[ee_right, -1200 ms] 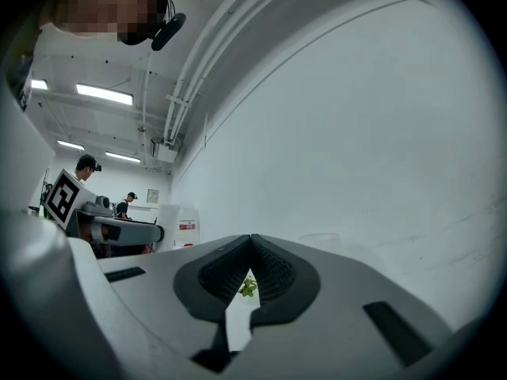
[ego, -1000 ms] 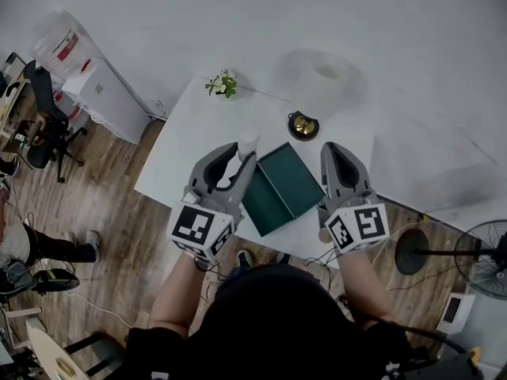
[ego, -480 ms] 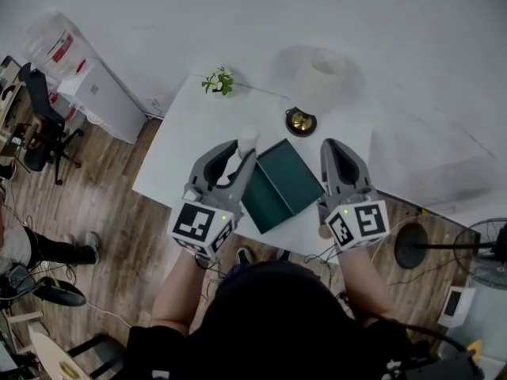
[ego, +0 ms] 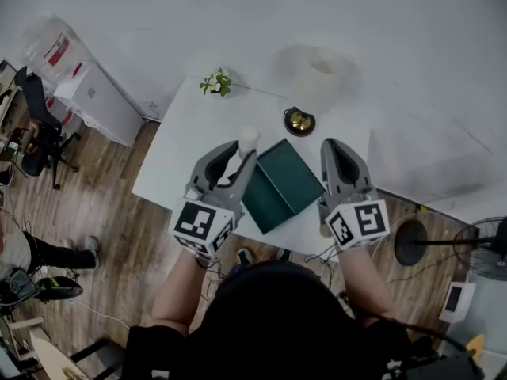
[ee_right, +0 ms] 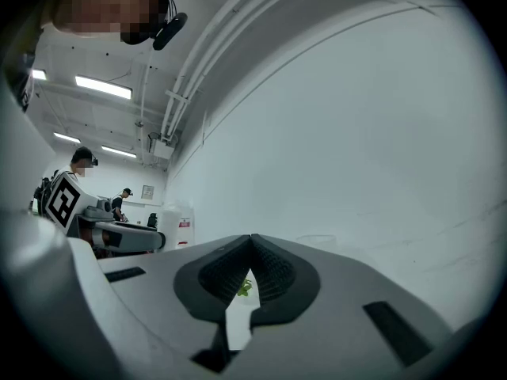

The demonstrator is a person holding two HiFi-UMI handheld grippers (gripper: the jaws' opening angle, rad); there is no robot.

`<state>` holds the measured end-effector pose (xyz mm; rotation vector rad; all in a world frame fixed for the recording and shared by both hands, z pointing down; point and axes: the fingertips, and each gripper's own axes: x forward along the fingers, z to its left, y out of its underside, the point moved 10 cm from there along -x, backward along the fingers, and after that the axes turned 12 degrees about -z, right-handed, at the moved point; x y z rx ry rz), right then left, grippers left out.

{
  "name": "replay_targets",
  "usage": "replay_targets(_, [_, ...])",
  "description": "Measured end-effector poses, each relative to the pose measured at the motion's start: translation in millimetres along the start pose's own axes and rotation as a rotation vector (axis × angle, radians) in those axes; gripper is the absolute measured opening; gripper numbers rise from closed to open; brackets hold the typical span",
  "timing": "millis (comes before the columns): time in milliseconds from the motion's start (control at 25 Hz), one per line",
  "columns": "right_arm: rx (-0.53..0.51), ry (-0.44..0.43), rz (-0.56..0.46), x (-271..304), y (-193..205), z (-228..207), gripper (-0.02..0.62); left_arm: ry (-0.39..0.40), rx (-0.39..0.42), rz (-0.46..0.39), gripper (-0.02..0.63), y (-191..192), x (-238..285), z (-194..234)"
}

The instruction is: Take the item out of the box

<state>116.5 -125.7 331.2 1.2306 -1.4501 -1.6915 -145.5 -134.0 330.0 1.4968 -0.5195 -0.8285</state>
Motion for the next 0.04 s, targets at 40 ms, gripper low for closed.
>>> replay_targets(40, [-0.001,0.002,0.001,0.6,0.2,0.7,0.003,0.002,-0.001,0.003,0.121,0.6,-0.2,1.2])
